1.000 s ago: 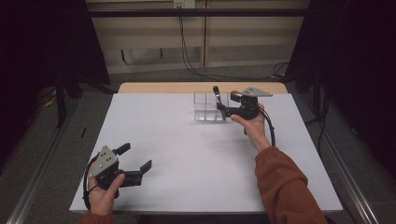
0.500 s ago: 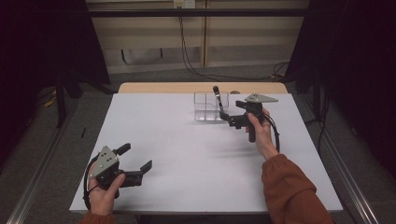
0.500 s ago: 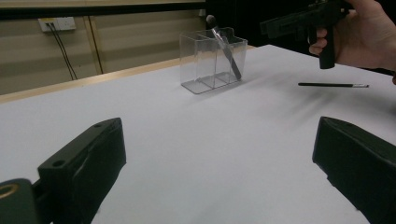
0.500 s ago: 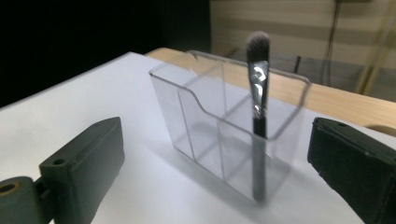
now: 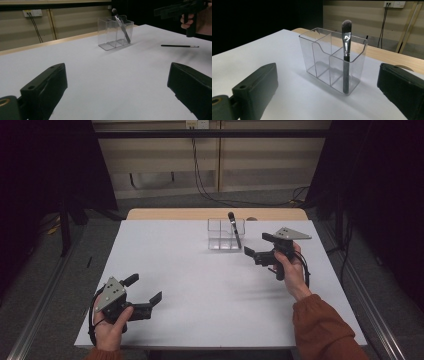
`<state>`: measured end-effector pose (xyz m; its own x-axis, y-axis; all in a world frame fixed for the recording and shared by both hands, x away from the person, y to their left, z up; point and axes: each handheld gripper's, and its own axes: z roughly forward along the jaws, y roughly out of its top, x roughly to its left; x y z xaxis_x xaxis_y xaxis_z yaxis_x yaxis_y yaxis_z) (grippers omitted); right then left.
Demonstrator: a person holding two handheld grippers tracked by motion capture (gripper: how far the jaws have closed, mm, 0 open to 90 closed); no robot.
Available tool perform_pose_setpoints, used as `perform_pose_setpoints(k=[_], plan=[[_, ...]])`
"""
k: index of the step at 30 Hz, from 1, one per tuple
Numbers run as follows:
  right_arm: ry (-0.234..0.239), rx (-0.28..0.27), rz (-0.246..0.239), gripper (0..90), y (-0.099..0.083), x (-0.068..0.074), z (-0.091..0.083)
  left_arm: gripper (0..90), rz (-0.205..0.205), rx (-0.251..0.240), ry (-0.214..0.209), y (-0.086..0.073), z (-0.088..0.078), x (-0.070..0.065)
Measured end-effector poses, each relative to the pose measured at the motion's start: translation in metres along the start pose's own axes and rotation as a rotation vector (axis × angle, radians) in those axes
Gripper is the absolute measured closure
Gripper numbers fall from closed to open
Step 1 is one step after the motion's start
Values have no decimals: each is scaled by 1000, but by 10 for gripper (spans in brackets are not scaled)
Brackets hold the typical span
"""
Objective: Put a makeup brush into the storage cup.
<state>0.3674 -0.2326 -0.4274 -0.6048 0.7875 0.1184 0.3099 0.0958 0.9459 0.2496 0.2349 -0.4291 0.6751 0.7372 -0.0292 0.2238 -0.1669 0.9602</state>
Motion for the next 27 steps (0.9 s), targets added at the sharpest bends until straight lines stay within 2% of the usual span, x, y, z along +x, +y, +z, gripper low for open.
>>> perform_pose_setpoints(k=[2, 11, 16, 18, 24, 27], plan=[[2, 3, 2, 29, 0, 1, -7, 27, -3, 1, 1, 0, 0, 0], [-45, -7, 7, 30, -10, 3, -32, 26, -4, 4, -6, 0, 0, 0], [-44, -22, 6, 30, -13, 5, -46, 26, -3, 4, -6, 0, 0, 0], [-40, -15, 0, 29, -15, 7, -50, 26, -3, 4, -5, 0, 0, 0], [-43, 23, 29, 32, -25, 12, -61, 26, -8, -3, -5, 0, 0, 0], [-42, 22, 34, 32, -30, 15, -68, 26, -7, -3, -4, 0, -1, 1]])
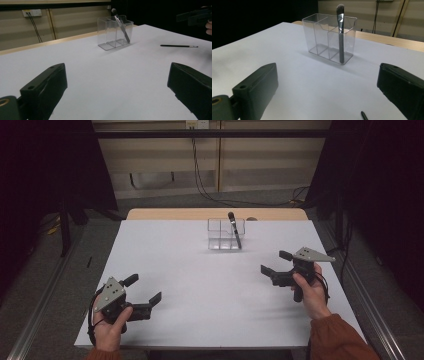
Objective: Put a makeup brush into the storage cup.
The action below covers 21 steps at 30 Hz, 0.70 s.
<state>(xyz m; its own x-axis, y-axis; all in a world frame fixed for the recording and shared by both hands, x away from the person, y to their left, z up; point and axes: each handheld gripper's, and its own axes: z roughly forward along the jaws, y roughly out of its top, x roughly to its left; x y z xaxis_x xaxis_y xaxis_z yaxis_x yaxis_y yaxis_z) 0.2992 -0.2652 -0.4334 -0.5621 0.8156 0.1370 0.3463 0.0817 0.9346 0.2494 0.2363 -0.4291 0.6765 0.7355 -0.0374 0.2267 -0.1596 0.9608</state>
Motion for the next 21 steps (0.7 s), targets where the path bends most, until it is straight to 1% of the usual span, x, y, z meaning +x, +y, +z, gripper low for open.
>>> perform_pose_setpoints(k=[2, 7, 11, 12, 13, 17, 19, 20, 21], plan=[[16, -19, -8, 28, -3, 2, -6, 26, -1, -2, 1, 0, 0, 0], [5, -45, -33, 28, -7, 10, -18, 26, -1, 4, -4, 0, 0, -1], [-2, -47, -24, 28, -13, 9, -26, 26, -3, 0, -4, 0, 0, 0], [-7, -54, -20, 28, -15, 8, -28, 26, -9, -2, 0, -1, 0, 1], [-10, -62, -9, 28, -16, 7, -29, 26, -5, -1, 3, -1, -1, 2], [-29, -79, -12, 28, -21, 5, -38, 24, -17, -5, 4, -2, -1, 4], [-43, -86, -9, 28, -23, 5, -42, 24, -15, 1, 4, -3, -2, 5], [-52, -91, -8, 28, -25, 5, -45, 25, -17, -4, 4, -3, -2, 5], [-50, -92, -6, 28, -26, 6, -47, 24, -15, -6, 3, -2, -2, 4]])
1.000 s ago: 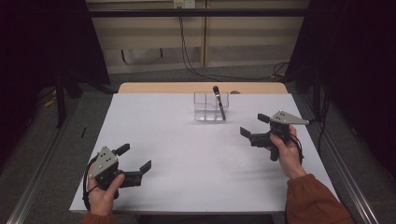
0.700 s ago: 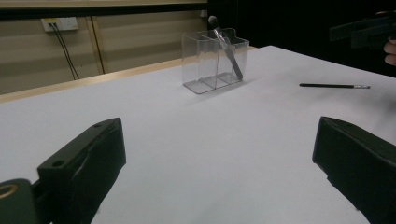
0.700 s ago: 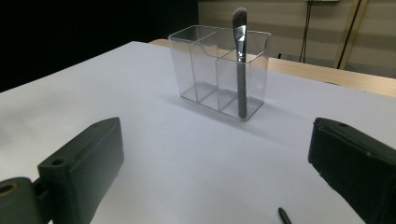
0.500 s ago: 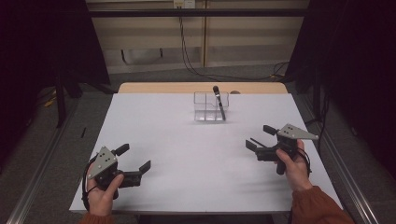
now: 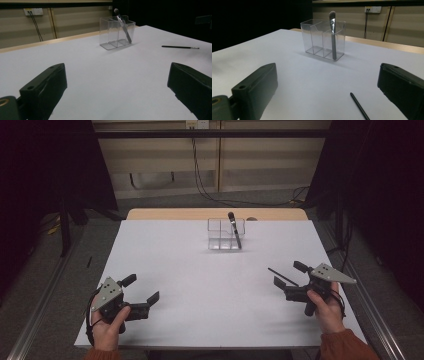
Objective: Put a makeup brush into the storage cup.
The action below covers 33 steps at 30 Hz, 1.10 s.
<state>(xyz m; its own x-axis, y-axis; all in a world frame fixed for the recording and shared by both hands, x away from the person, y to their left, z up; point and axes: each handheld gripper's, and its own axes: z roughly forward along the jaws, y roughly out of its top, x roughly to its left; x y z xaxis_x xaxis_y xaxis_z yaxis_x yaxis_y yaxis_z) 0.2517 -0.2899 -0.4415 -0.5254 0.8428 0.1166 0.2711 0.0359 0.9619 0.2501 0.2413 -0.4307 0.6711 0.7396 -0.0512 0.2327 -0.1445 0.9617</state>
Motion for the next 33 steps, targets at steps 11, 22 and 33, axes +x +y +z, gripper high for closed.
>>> perform_pose_setpoints(k=[11, 22, 33], plan=[[-31, 9, -14, 27, -11, -3, -25, 24, 2, -1, -14, 1, -3, -5], [-68, 9, -39, 23, -19, -4, -44, 20, 5, 6, -10, 1, -2, -5], [-52, 15, -24, 23, -18, -3, -41, 21, 4, 15, -14, -1, 0, -4]])
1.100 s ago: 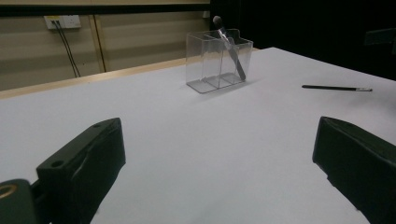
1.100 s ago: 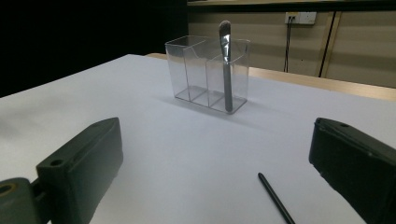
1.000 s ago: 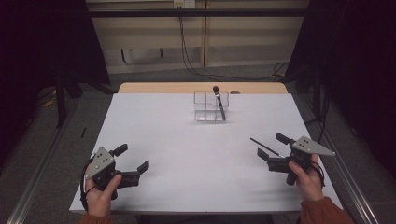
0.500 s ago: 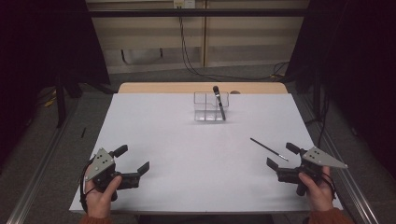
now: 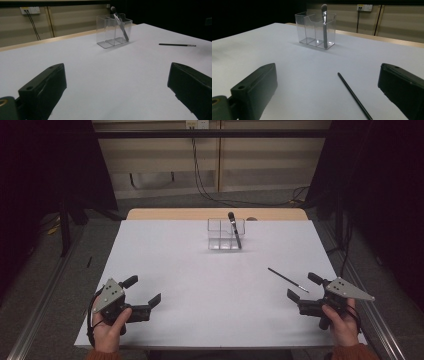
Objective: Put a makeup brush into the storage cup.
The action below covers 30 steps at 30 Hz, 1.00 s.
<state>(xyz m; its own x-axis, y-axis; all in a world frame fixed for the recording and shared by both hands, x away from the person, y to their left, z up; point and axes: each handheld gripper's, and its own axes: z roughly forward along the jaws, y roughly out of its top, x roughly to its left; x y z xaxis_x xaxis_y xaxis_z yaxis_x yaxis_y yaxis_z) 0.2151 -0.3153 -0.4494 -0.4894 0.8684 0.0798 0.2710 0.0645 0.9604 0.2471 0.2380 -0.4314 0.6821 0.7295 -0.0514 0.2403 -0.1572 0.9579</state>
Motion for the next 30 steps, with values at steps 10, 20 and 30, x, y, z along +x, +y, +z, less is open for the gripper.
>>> perform_pose_setpoints(k=[10, 20, 30], plan=[[-7, -1, 2, 23, 4, 3, 5, 22, 2, 0, 1, 0, -1, 1], [32, 8, -15, 14, 14, -2, 15, 22, 12, 3, 2, 2, 4, -2], [55, 29, -33, 10, 33, -7, 33, 22, 4, 2, 1, 1, 3, 1]])
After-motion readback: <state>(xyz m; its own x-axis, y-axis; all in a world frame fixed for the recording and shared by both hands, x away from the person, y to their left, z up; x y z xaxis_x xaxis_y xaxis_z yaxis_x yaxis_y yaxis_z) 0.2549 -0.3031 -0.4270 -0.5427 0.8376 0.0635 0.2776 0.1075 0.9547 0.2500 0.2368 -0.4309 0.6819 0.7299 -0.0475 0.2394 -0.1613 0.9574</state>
